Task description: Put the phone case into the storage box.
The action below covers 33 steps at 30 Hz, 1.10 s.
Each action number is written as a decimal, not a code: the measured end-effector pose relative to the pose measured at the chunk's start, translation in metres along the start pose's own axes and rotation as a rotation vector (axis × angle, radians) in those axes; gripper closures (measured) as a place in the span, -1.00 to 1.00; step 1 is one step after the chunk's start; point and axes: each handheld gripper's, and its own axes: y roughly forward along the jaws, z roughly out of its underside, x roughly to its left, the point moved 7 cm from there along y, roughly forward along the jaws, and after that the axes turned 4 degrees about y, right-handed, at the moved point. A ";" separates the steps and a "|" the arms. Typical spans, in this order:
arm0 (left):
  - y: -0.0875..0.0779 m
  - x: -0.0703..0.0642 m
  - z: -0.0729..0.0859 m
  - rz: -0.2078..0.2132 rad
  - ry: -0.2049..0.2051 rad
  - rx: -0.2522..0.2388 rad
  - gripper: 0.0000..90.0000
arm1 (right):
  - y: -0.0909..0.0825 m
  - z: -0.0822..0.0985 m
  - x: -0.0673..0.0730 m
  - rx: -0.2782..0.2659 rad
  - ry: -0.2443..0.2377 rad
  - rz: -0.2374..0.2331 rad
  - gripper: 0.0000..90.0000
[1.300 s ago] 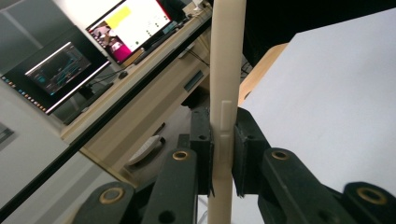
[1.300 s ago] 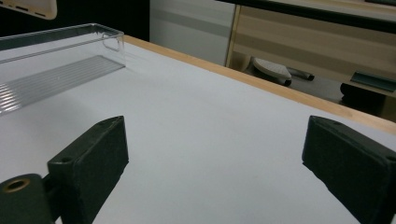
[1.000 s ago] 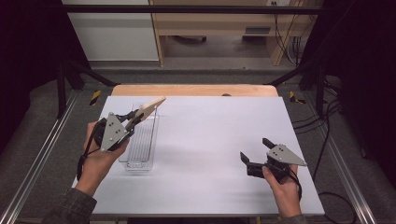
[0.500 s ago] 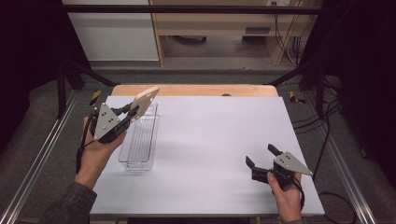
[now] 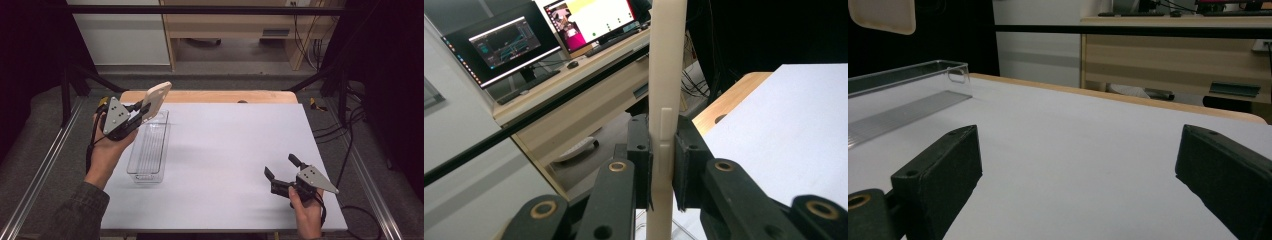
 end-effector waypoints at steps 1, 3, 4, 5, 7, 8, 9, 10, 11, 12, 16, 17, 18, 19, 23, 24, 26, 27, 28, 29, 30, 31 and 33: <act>0.002 0.001 0.001 0.003 -0.011 0.000 0.78 | 0.000 0.001 0.000 0.002 -0.003 0.002 -0.90; 0.007 0.003 0.004 0.006 -0.035 0.000 0.78 | -0.001 0.001 -0.001 -0.002 0.009 0.002 -0.90; 0.010 0.004 0.007 0.008 -0.048 0.003 0.78 | -0.001 0.001 -0.001 -0.005 0.012 0.002 -0.90; 0.013 0.004 0.009 0.011 -0.056 0.007 0.78 | -0.001 0.000 -0.002 -0.009 0.012 0.003 -0.90; 0.018 0.005 0.015 0.016 -0.064 0.017 0.78 | -0.001 0.001 -0.002 -0.009 0.011 0.005 -0.90; 0.021 0.006 0.018 0.017 -0.068 0.021 0.78 | -0.001 0.000 -0.002 -0.010 0.010 0.006 -0.90; 0.023 0.007 0.021 0.020 -0.075 0.025 0.78 | -0.002 0.000 -0.002 -0.011 0.009 0.005 -0.91; 0.026 0.008 0.025 0.024 -0.084 0.028 0.78 | -0.002 0.000 -0.001 -0.011 0.009 0.005 -0.91; 0.028 0.010 0.028 0.026 -0.092 0.029 0.78 | -0.001 0.000 0.000 -0.011 0.013 0.004 -0.91; 0.030 0.011 0.031 0.026 -0.097 0.029 0.78 | -0.001 0.001 0.001 -0.012 0.012 0.001 -0.91; 0.036 0.019 0.046 0.019 -0.152 0.038 0.78 | 0.001 0.001 0.006 -0.012 0.016 -0.010 -0.91; 0.037 0.021 0.049 0.016 -0.166 0.041 0.78 | 0.001 0.001 0.006 -0.012 0.016 -0.010 -0.91; 0.037 0.023 0.052 0.014 -0.178 0.043 0.78 | 0.001 0.001 0.007 -0.014 0.008 -0.010 -0.91; 0.037 0.025 0.055 0.013 -0.191 0.047 0.77 | 0.000 0.001 0.007 -0.014 0.006 -0.010 -0.91; 0.040 0.026 0.062 0.027 -0.215 0.059 0.78 | 0.000 0.001 0.006 -0.013 0.008 -0.006 -0.91; 0.041 0.026 0.063 0.029 -0.216 0.063 0.78 | 0.000 0.001 0.007 -0.009 0.008 -0.006 -0.92; 0.042 0.024 0.063 0.034 -0.222 0.063 0.77 | 0.000 0.001 0.007 -0.010 -0.001 -0.002 -0.92; 0.042 0.023 0.064 0.036 -0.221 0.066 0.77 | 0.000 0.001 0.007 -0.011 -0.001 -0.002 -0.93; 0.044 0.023 0.064 0.031 -0.218 0.059 0.78 | 0.000 0.002 0.008 -0.009 0.005 -0.004 -0.93; 0.044 0.022 0.066 0.034 -0.227 0.070 0.77 | 0.000 0.002 0.008 -0.005 0.004 -0.006 -0.93; 0.045 0.022 0.067 0.032 -0.230 0.064 0.77 | 0.000 0.003 0.008 -0.004 0.002 -0.007 -0.93; 0.046 0.022 0.067 0.035 -0.236 0.065 0.77 | 0.000 0.003 0.008 -0.002 0.001 -0.008 -0.93; 0.048 0.021 0.070 0.040 -0.246 0.076 0.77 | -0.001 0.003 0.008 -0.001 -0.003 -0.008 -0.93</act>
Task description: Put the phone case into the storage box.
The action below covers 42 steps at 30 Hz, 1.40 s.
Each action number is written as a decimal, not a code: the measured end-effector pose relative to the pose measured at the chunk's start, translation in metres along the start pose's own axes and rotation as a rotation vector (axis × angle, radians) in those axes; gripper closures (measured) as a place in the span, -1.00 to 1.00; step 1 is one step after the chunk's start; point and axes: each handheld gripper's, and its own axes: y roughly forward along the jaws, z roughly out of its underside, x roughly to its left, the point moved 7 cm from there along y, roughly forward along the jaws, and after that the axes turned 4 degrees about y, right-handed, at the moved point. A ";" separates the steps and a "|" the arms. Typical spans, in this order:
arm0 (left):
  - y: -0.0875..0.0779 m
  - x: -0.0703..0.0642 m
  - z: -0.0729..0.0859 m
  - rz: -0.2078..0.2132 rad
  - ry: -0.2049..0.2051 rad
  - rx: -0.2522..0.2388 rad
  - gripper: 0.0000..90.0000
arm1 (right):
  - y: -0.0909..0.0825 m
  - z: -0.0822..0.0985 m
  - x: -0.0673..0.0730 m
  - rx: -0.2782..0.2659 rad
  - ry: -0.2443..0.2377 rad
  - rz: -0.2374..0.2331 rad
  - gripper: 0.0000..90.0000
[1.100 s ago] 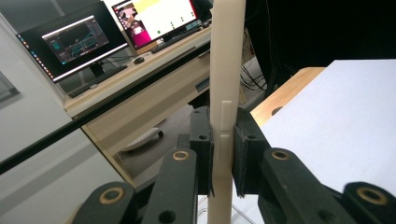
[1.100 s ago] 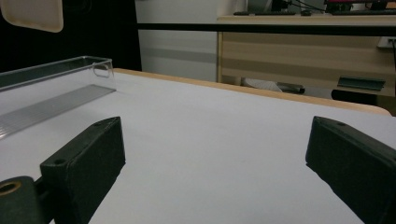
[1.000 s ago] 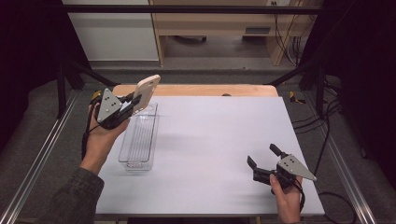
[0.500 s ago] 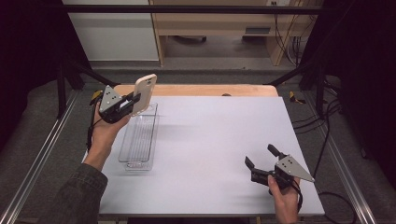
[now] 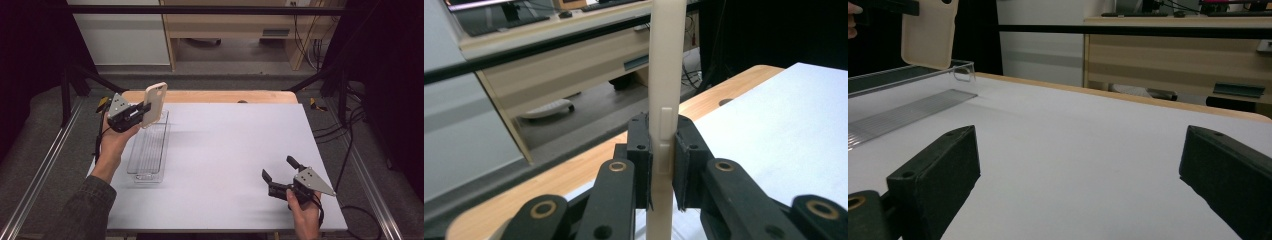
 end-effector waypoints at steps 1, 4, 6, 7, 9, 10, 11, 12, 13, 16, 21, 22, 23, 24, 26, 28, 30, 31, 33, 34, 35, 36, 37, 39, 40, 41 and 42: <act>0.002 0.000 0.001 0.001 -0.007 0.007 0.77 | 0.000 0.000 0.000 0.003 0.002 0.000 -0.93; 0.004 0.001 0.005 0.010 -0.024 0.026 0.77 | 0.001 0.002 0.001 0.003 0.004 -0.006 -0.93; 0.006 0.002 0.009 0.014 -0.024 0.040 0.77 | 0.001 0.002 0.004 0.005 0.011 -0.016 -0.93; 0.007 0.003 0.011 0.018 -0.027 0.047 0.77 | 0.001 0.003 0.004 0.007 0.005 -0.019 -0.93; 0.008 0.004 0.014 0.023 -0.030 0.054 0.77 | 0.002 0.004 0.004 0.012 0.001 -0.019 -0.93; 0.008 0.004 0.015 0.026 -0.032 0.056 0.77 | 0.002 0.004 0.004 0.014 0.004 -0.018 -0.93; 0.008 0.004 0.015 0.026 -0.033 0.058 0.77 | 0.001 0.004 0.004 0.014 0.006 -0.015 -0.93; 0.009 0.004 0.016 0.028 -0.035 0.059 0.77 | 0.001 0.004 0.004 0.013 0.005 -0.014 -0.93; 0.009 0.005 0.017 0.029 -0.035 0.061 0.77 | 0.001 0.004 0.003 0.013 0.003 -0.013 -0.93; 0.009 0.004 0.020 0.036 -0.045 0.067 0.77 | 0.000 0.005 0.003 0.018 0.000 -0.009 -0.93; 0.011 0.005 0.025 0.044 -0.052 0.077 0.77 | 0.002 0.006 0.004 0.020 -0.003 -0.010 -0.93; 0.011 0.005 0.025 0.044 -0.052 0.079 0.77 | 0.002 0.006 0.004 0.025 -0.005 -0.013 -0.93; 0.011 0.006 0.026 0.044 -0.054 0.081 0.77 | 0.002 0.007 0.005 0.027 -0.005 -0.014 -0.93; 0.012 0.006 0.027 0.045 -0.055 0.081 0.77 | 0.003 0.007 0.005 0.028 -0.005 -0.015 -0.93; 0.012 0.008 0.029 0.043 -0.060 0.082 0.77 | 0.003 0.007 0.005 0.031 -0.004 -0.016 -0.93; 0.013 0.009 0.030 0.039 -0.057 0.086 0.77 | 0.003 0.007 0.005 0.032 -0.007 -0.015 -0.93; 0.013 0.010 0.032 0.038 -0.054 0.088 0.77 | 0.004 0.008 0.005 0.035 -0.010 -0.013 -0.93; 0.013 0.010 0.032 0.037 -0.061 0.084 0.77 | 0.004 0.008 0.005 0.036 -0.011 -0.012 -0.93; 0.013 0.011 0.033 0.037 -0.066 0.079 0.77 | 0.004 0.009 0.005 0.040 -0.015 -0.010 -0.93; 0.013 0.011 0.033 0.037 -0.071 0.077 0.77 | 0.004 0.009 0.006 0.039 -0.016 -0.010 -0.93; 0.013 0.011 0.034 0.037 -0.071 0.079 0.77 | 0.004 0.009 0.006 0.038 -0.014 -0.012 -0.93; 0.013 0.011 0.035 0.035 -0.070 0.080 0.77 | 0.004 0.009 0.006 0.040 -0.015 -0.011 -0.93; 0.013 0.011 0.035 0.036 -0.070 0.080 0.77 | 0.004 0.009 0.007 0.042 -0.014 -0.011 -0.93; 0.012 0.012 0.035 0.036 -0.072 0.077 0.77 | 0.005 0.010 0.006 0.044 -0.018 -0.010 -0.93; 0.012 0.012 0.036 0.035 -0.073 0.077 0.77 | 0.005 0.010 0.006 0.046 -0.018 -0.010 -0.93; 0.012 0.013 0.036 0.033 -0.073 0.078 0.77 | 0.006 0.011 0.006 0.051 -0.018 -0.011 -0.93; 0.011 0.013 0.036 0.031 -0.073 0.078 0.77 | 0.006 0.011 0.006 0.053 -0.017 -0.010 -0.93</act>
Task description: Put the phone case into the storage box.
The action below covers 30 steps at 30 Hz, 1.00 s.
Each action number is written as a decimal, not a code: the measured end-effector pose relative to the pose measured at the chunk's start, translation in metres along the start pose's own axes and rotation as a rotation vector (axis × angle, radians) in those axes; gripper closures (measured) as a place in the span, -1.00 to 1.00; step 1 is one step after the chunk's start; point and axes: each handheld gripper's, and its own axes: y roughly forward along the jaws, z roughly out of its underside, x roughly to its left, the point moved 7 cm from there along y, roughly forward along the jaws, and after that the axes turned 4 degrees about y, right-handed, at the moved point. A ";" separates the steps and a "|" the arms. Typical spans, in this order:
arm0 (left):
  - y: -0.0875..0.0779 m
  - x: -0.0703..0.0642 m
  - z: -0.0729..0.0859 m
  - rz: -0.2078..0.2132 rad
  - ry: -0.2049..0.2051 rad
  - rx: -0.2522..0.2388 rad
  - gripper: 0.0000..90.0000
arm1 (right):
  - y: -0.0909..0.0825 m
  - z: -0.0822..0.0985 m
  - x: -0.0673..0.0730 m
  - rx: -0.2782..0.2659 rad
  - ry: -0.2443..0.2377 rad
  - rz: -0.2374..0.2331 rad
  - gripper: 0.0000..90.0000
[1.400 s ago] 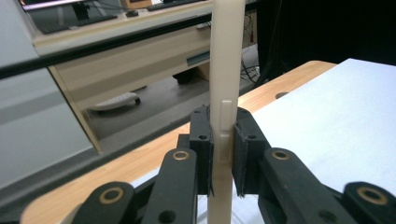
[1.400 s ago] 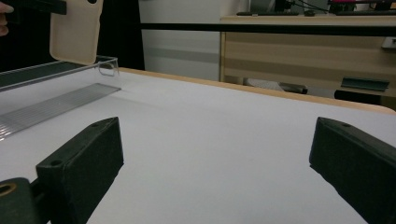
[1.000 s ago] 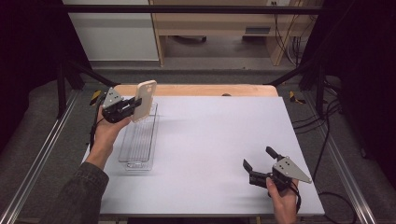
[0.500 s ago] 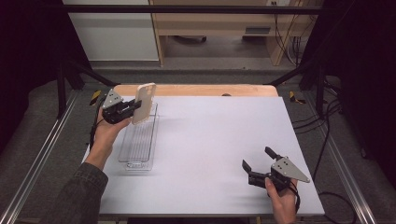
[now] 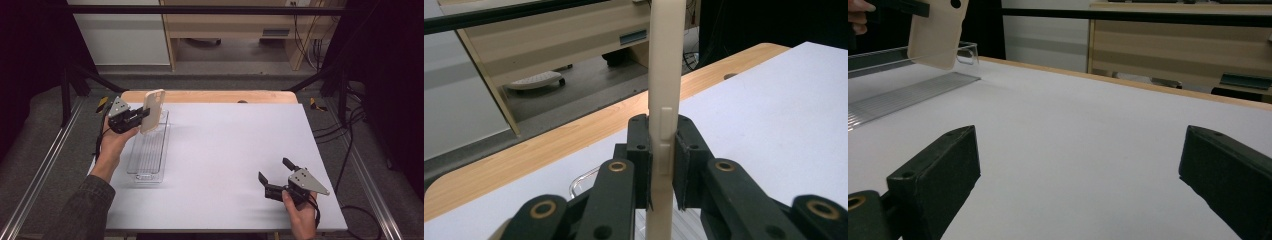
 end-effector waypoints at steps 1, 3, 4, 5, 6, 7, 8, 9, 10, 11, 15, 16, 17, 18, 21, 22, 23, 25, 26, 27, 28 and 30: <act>0.000 0.001 0.000 -0.001 -0.002 -0.002 0.77 | 0.000 0.000 0.000 0.002 -0.001 0.000 -0.93; -0.001 0.001 0.001 0.001 -0.002 -0.003 0.77 | 0.000 0.001 0.000 0.003 -0.001 0.001 -0.93; -0.001 0.001 0.001 0.002 -0.002 -0.003 0.77 | 0.000 0.000 0.000 -0.004 -0.007 -0.003 -0.93; -0.001 0.001 0.001 0.003 -0.003 -0.004 0.77 | 0.000 -0.001 0.001 -0.011 -0.018 -0.004 -0.94; -0.001 0.001 0.002 0.004 -0.004 -0.005 0.77 | 0.000 -0.001 0.001 -0.013 -0.031 -0.005 -0.95; -0.001 0.001 0.002 0.004 -0.007 -0.005 0.77 | 0.000 -0.002 0.002 -0.017 -0.042 -0.004 -0.94; -0.001 0.001 0.002 0.004 -0.006 -0.004 0.77 | 0.000 -0.002 0.002 -0.021 -0.051 -0.006 -0.94; -0.001 0.001 0.003 0.004 -0.007 -0.004 0.77 | 0.000 -0.002 0.003 -0.023 -0.053 -0.007 -0.95; -0.001 0.001 0.003 0.003 -0.009 -0.005 0.77 | 0.000 -0.002 0.003 -0.025 -0.055 -0.008 -0.95; -0.001 0.001 0.002 0.003 -0.008 -0.006 0.77 | 0.000 -0.002 0.003 -0.027 -0.059 -0.008 -0.95; 0.000 0.002 0.004 0.004 -0.011 -0.005 0.77 | -0.001 -0.002 0.004 -0.028 -0.061 -0.011 -0.95; 0.001 0.001 0.004 0.006 -0.011 -0.004 0.77 | -0.001 -0.002 0.004 -0.028 -0.062 -0.013 -0.95; 0.001 0.001 0.004 0.007 -0.011 -0.004 0.77 | -0.001 -0.002 0.005 -0.029 -0.063 -0.016 -0.95; 0.000 0.000 0.004 0.009 -0.012 -0.006 0.77 | -0.002 -0.003 0.006 -0.029 -0.064 -0.020 -0.95; 0.000 -0.001 0.005 0.015 -0.014 -0.005 0.77 | -0.004 -0.005 0.009 -0.047 -0.054 -0.037 -0.95; 0.000 -0.001 0.005 0.014 -0.012 -0.002 0.77 | -0.004 -0.005 0.010 -0.054 -0.053 -0.044 -0.95; 0.001 -0.001 0.006 0.013 -0.014 -0.002 0.77 | -0.004 -0.005 0.010 -0.056 -0.054 -0.048 -0.95; 0.001 -0.001 0.006 0.012 -0.020 -0.006 0.77 | -0.003 -0.005 0.011 -0.053 -0.055 -0.052 -0.95; 0.001 -0.002 0.006 0.012 -0.019 -0.005 0.77 | -0.003 -0.005 0.011 -0.053 -0.056 -0.054 -0.95; 0.001 -0.003 0.006 0.011 -0.018 -0.003 0.77 | -0.003 -0.005 0.011 -0.057 -0.047 -0.058 -0.95; 0.002 -0.004 0.007 0.013 -0.016 -0.002 0.77 | -0.004 -0.006 0.012 -0.065 -0.031 -0.069 -0.95; 0.003 -0.005 0.008 0.016 -0.015 0.003 0.77 | -0.004 -0.006 0.012 -0.073 -0.020 -0.076 -0.95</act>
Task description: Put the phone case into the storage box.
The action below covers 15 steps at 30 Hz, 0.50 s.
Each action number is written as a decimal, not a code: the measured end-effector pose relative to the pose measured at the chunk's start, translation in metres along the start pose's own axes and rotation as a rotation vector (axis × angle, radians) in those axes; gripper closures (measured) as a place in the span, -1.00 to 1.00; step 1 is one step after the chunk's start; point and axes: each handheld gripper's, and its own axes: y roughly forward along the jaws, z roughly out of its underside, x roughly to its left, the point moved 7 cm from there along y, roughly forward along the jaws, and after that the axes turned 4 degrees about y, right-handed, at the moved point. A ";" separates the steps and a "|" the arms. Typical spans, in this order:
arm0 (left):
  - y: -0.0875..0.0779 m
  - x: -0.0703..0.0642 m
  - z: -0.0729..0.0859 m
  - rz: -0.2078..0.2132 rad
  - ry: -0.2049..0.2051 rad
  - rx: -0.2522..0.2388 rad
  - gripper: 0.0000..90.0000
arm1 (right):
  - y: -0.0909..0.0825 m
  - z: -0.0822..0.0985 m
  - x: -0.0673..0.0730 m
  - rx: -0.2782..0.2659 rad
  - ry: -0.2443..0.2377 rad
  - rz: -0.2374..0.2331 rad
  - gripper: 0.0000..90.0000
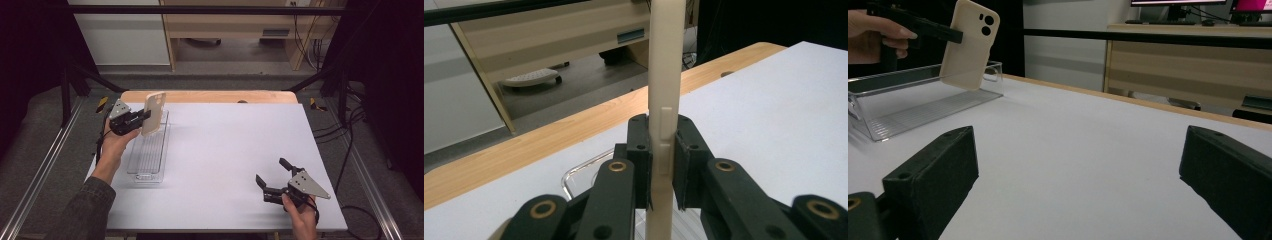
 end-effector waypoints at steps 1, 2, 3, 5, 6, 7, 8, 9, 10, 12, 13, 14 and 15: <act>0.001 -0.001 0.001 0.002 0.001 0.002 0.77 | 0.000 0.000 0.000 0.004 0.000 0.001 -0.95; 0.001 -0.001 0.001 0.005 -0.002 0.001 0.77 | 0.000 0.001 -0.001 0.007 0.000 0.003 -0.95; 0.001 -0.001 0.001 0.006 -0.004 -0.001 0.77 | 0.000 0.002 -0.001 0.009 0.000 0.003 -0.95; 0.000 0.000 0.002 0.005 -0.010 -0.002 0.77 | 0.000 0.002 0.000 0.012 -0.003 -0.005 -0.95; 0.000 0.001 0.003 0.003 -0.012 0.003 0.77 | 0.000 0.002 0.000 0.012 -0.005 -0.008 -0.95; 0.000 0.002 0.004 0.004 -0.013 0.006 0.77 | 0.001 0.003 0.001 0.017 -0.006 -0.012 -0.95; -0.001 0.002 0.004 0.005 -0.015 0.009 0.77 | 0.001 0.004 0.001 0.022 -0.007 -0.014 -0.95; -0.001 0.002 0.004 0.007 -0.022 0.008 0.77 | 0.002 0.004 0.001 0.026 -0.009 -0.013 -0.95; -0.002 0.002 0.003 0.012 -0.035 0.000 0.77 | 0.002 0.004 0.001 0.029 -0.011 -0.011 -0.95; -0.002 0.002 0.002 0.015 -0.036 -0.003 0.77 | 0.002 0.004 0.001 0.034 -0.009 -0.007 -0.95; -0.002 0.001 0.002 0.015 -0.029 0.000 0.77 | 0.002 0.005 0.001 0.033 -0.011 -0.005 -0.95; -0.001 0.000 0.002 0.016 -0.024 0.005 0.77 | 0.002 0.005 0.001 0.035 -0.010 -0.004 -0.95; -0.001 0.000 0.003 0.017 -0.023 0.008 0.77 | 0.002 0.005 0.001 0.036 -0.007 -0.005 -0.95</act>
